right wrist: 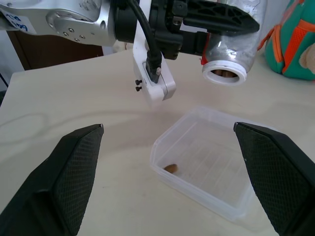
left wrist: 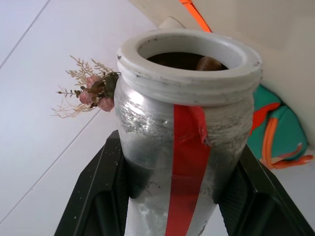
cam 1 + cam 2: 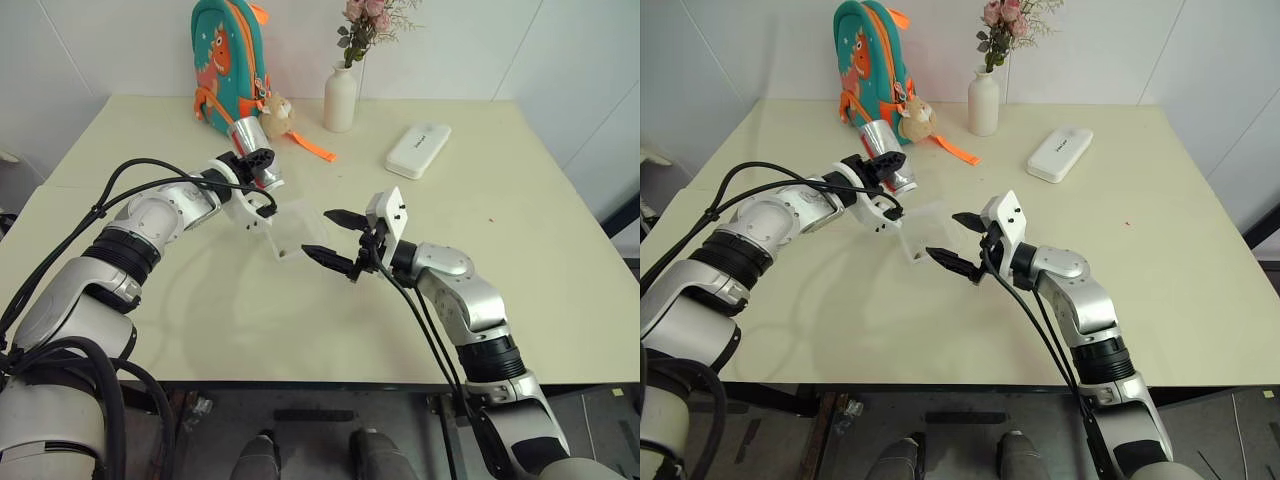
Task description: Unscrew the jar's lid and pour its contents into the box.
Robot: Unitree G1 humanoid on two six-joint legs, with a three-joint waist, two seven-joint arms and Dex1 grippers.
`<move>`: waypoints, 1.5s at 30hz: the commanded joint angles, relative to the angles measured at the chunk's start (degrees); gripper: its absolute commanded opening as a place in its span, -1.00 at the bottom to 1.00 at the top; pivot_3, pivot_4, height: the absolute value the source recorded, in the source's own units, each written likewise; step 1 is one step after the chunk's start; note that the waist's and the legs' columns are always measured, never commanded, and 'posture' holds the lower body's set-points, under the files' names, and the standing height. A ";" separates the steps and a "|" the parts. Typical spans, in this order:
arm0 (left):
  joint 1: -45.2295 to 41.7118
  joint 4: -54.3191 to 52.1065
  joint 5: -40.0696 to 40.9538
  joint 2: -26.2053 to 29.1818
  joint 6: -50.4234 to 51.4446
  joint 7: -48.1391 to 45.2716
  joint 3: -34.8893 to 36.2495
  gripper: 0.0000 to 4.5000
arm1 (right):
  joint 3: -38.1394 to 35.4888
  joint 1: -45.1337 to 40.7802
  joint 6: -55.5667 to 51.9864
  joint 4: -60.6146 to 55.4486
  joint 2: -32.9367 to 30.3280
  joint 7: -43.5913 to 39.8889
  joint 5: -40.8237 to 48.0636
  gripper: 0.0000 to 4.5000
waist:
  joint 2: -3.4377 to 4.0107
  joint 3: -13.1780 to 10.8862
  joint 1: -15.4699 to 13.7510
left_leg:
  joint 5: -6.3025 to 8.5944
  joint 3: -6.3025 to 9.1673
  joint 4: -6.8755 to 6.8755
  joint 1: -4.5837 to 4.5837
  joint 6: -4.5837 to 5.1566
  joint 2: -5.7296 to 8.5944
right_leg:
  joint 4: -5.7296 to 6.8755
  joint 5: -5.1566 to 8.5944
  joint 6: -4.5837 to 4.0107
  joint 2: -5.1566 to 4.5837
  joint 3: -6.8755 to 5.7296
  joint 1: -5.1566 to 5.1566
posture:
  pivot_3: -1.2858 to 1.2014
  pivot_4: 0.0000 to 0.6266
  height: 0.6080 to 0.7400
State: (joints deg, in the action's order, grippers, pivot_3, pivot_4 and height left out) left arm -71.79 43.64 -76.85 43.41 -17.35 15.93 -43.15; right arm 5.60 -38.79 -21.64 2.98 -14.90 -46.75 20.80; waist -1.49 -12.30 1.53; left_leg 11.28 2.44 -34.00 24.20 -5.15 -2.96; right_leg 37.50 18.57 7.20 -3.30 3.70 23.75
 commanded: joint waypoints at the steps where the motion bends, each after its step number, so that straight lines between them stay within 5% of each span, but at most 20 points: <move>1: -0.42 -2.36 -1.00 1.12 0.77 1.77 0.71 -0.14 | -1.46 0.29 0.01 -2.81 0.17 0.48 1.55 0.99 | 0.00 0.00 0.08 | 0.00 0.00 0.00 0.00 0.00 0.00 | 0.00 0.00 0.00 0.00 0.00 0.00 | 0.03 -0.52 1.00; 5: 0.06 -1.49 3.78 1.01 -0.58 -0.59 3.69 -0.14 | -1.22 0.40 -0.19 -3.22 0.04 0.71 1.72 0.99 | 0.00 0.00 0.14 | -0.01 0.00 0.00 -0.02 0.00 0.00 | 0.07 0.00 0.00 0.00 0.00 0.01 | 0.03 -0.52 1.00; 12: 5.04 1.79 31.40 0.03 -3.31 -17.35 20.64 -0.14 | -0.92 1.08 -0.80 -4.53 -1.27 -0.21 1.75 0.99 | 0.00 0.00 0.18 | -0.03 0.00 -0.08 -0.03 0.01 -0.01 | 0.18 0.00 0.00 0.00 0.00 0.01 | 0.03 -0.52 1.00; 17: 10.63 -0.06 62.55 -7.17 14.92 -36.62 42.97 -0.14 | -0.96 0.81 0.52 -4.00 -4.19 -2.50 1.01 0.99 | 0.01 0.00 0.10 | -0.05 0.01 -0.20 -0.06 0.04 0.01 | 0.25 0.00 -0.01 -0.02 -0.01 -0.05 | 0.03 -0.52 1.00; 22: 13.34 1.11 80.87 -8.92 29.17 -36.37 60.82 -0.14 | -0.75 0.08 2.16 -2.66 -6.57 -3.61 -0.38 0.99 | 0.00 0.00 0.71 | -0.06 0.10 -0.38 -0.06 0.06 0.00 | 0.46 0.00 -0.01 -0.01 -0.01 -0.05 | 0.03 -0.52 1.00; 29: 18.85 6.42 87.82 -8.13 20.55 -34.42 69.42 -0.14 | -0.80 -0.85 3.40 -0.77 -7.32 -4.42 -0.97 0.99 | -0.02 0.02 1.07 | -0.07 0.14 -0.57 -0.14 0.08 0.01 | 0.52 -0.04 0.01 -0.02 -0.01 -0.16 | 0.03 -0.52 1.00; 44: 22.63 21.15 88.56 -5.18 12.47 -36.82 68.91 -0.14 | -0.83 -0.40 2.86 -1.87 -8.09 -4.62 -1.52 0.99 | -0.05 0.04 0.32 | -0.07 0.13 -0.71 -0.14 0.09 0.02 | 0.46 -0.19 0.06 -0.01 -0.02 -0.24 | 0.03 -0.52 1.00; 45: 22.78 21.21 88.49 -4.97 12.59 -36.42 68.85 0.01 | -0.79 -0.29 2.78 -2.05 -8.10 -4.62 -1.48 1.00 | -0.05 0.04 0.32 | -0.07 0.13 -0.71 -0.14 0.09 0.02 | 0.46 -0.19 0.06 -0.01 -0.02 -0.24 | 0.03 -0.52 1.00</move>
State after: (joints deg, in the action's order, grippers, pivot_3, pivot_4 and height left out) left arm -49.82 63.97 11.34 37.01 -4.97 -20.78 25.87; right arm 5.72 -38.83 -19.01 3.50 -22.41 -51.56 19.00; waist -1.54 -12.26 1.86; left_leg 11.20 2.57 -34.71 24.06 -5.06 -2.94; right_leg 37.96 18.38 7.26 -3.31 3.68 23.51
